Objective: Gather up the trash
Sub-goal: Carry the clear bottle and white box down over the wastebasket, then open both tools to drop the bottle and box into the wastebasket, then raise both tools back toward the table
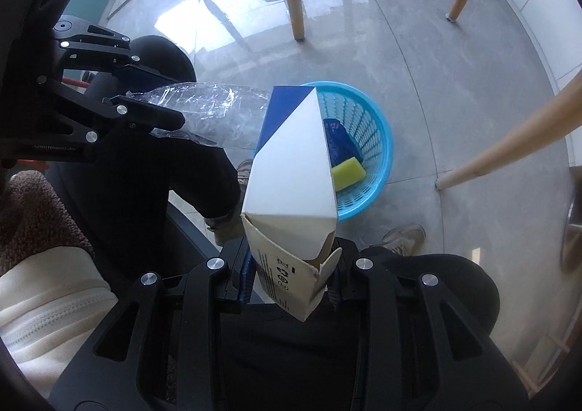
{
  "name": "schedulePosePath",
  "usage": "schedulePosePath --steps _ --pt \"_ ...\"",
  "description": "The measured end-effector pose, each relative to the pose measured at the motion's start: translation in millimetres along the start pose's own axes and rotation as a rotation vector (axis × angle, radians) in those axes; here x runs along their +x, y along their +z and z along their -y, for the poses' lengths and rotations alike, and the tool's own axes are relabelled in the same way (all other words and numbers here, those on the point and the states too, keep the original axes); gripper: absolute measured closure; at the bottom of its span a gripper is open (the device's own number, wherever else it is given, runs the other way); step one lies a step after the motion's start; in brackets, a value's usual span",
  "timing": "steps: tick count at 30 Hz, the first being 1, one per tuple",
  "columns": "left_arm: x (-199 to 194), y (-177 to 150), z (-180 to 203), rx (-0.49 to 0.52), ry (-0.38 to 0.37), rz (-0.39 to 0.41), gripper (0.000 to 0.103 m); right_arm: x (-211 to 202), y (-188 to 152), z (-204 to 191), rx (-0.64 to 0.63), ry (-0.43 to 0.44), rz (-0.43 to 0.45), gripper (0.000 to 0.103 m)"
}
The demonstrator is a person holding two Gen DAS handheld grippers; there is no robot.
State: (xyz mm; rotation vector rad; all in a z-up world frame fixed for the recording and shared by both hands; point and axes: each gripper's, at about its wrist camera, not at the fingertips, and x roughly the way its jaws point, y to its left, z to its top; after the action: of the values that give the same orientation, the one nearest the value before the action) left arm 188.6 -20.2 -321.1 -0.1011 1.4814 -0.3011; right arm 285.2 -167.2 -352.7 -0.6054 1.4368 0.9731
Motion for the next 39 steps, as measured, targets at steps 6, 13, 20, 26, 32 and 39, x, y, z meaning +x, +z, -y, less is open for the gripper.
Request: schedulePosePath --steps 6,13,20,26,32,39 --pt "11 4 1 0.020 0.002 -0.040 0.061 12 9 6 0.017 -0.003 -0.030 0.067" --pt "-8 -3 -5 0.001 -0.019 0.011 0.006 -4 9 17 0.033 0.035 0.057 0.009" --pt "-17 -11 -8 -0.024 -0.022 0.038 0.006 -6 2 15 0.036 0.063 0.042 0.009" --pt "-30 -18 -5 -0.036 -0.021 0.077 0.006 -17 -7 7 0.031 0.053 0.068 0.009" --pt "-45 -24 -4 -0.045 -0.028 0.126 0.006 -39 -18 -10 0.011 0.053 0.113 0.009" --pt "-64 -34 2 -0.049 -0.042 0.187 0.006 -62 -30 -23 -0.005 0.032 0.164 0.009"
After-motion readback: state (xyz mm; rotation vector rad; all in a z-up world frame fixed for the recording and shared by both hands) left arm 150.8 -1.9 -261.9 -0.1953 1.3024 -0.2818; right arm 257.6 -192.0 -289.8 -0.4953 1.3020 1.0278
